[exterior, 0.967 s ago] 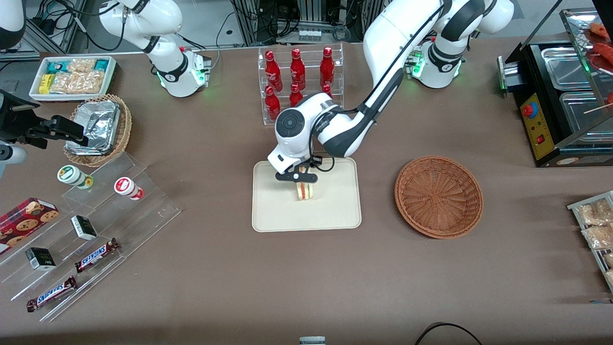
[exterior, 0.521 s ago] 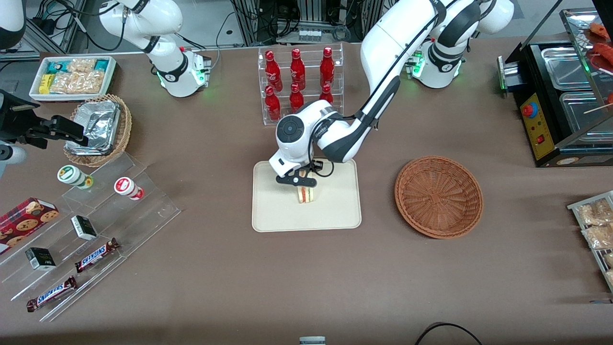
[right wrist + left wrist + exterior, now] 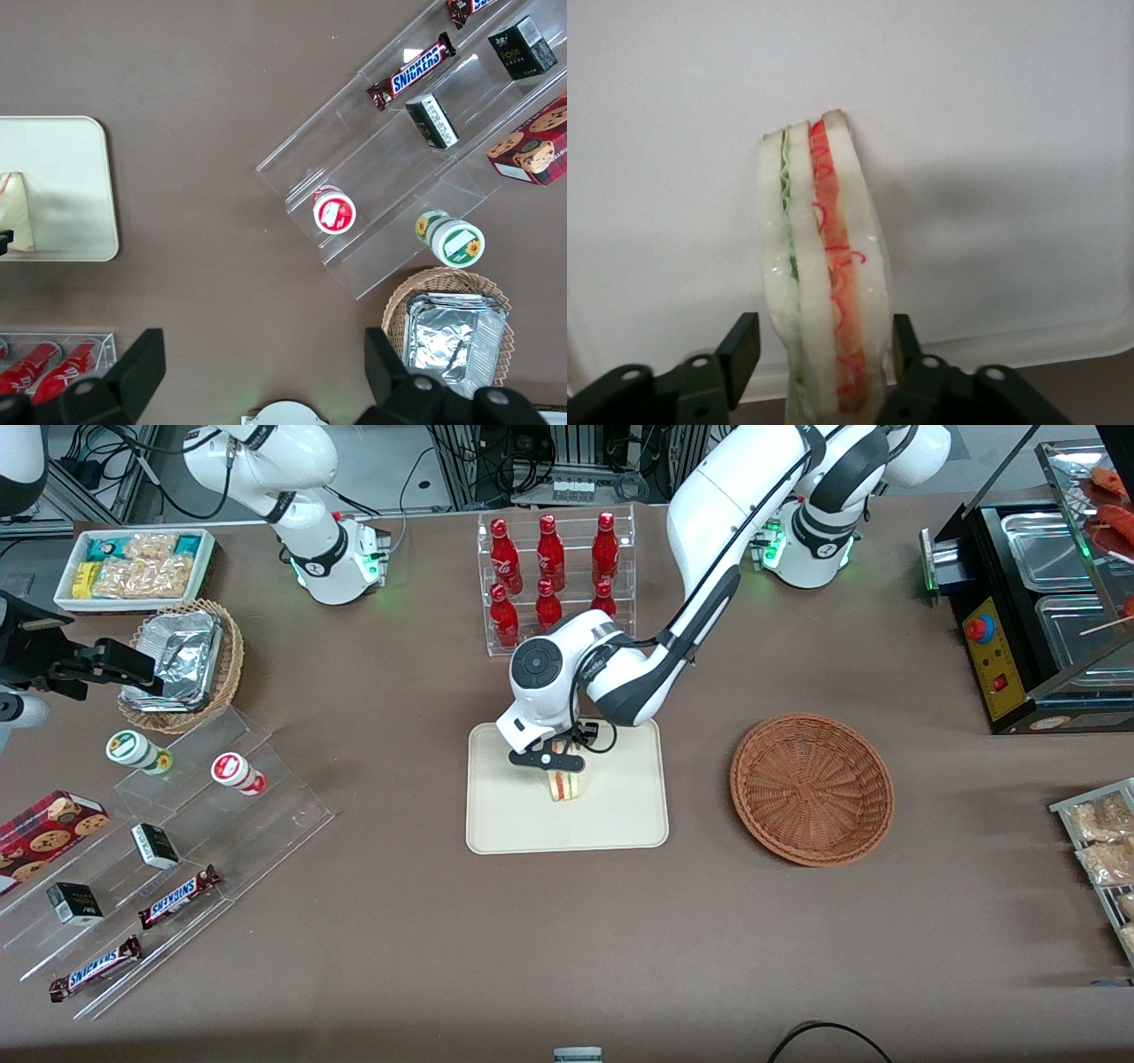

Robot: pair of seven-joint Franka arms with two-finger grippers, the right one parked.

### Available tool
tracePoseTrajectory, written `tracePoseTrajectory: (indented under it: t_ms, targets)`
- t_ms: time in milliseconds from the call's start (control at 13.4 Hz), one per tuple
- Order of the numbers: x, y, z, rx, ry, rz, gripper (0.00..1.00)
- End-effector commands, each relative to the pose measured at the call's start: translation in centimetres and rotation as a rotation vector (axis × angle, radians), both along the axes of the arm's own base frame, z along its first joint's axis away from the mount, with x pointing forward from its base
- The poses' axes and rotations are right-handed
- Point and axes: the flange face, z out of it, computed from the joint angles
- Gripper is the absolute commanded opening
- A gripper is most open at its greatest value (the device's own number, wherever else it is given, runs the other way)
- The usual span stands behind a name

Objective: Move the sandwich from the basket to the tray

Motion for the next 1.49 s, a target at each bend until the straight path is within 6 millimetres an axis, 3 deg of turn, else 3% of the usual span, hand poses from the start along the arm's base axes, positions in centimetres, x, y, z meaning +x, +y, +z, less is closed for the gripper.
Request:
tracePoseTrajectory:
  t_ms: [0, 149, 298, 446, 669, 744, 967, 1264, 1413]
  targets:
    - [0.8, 0.0, 4.2, -0.025, -0.045, 0.018, 0.99]
    - [0.8, 0.7, 7.5, -0.017, -0.041, 0.036, 0.99]
    - [3.2, 3.9, 12.0, -0.037, -0.029, 0.108, 0.99]
    - [3.6, 6.4, 16.8, -0.043, -0.003, 0.159, 0.99]
    - [5.3, 13.8, 23.7, -0.005, -0.006, 0.252, 0.99]
    - [5.8, 16.4, 25.2, 0.003, -0.012, 0.286, 0.99]
    - [5.7, 21.4, 26.5, 0.041, -0.028, 0.328, 0.99]
    - [6.1, 30.8, 28.4, 0.071, -0.048, 0.317, 0.99]
    - [5.9, 34.5, 29.2, 0.071, -0.050, 0.283, 0.99]
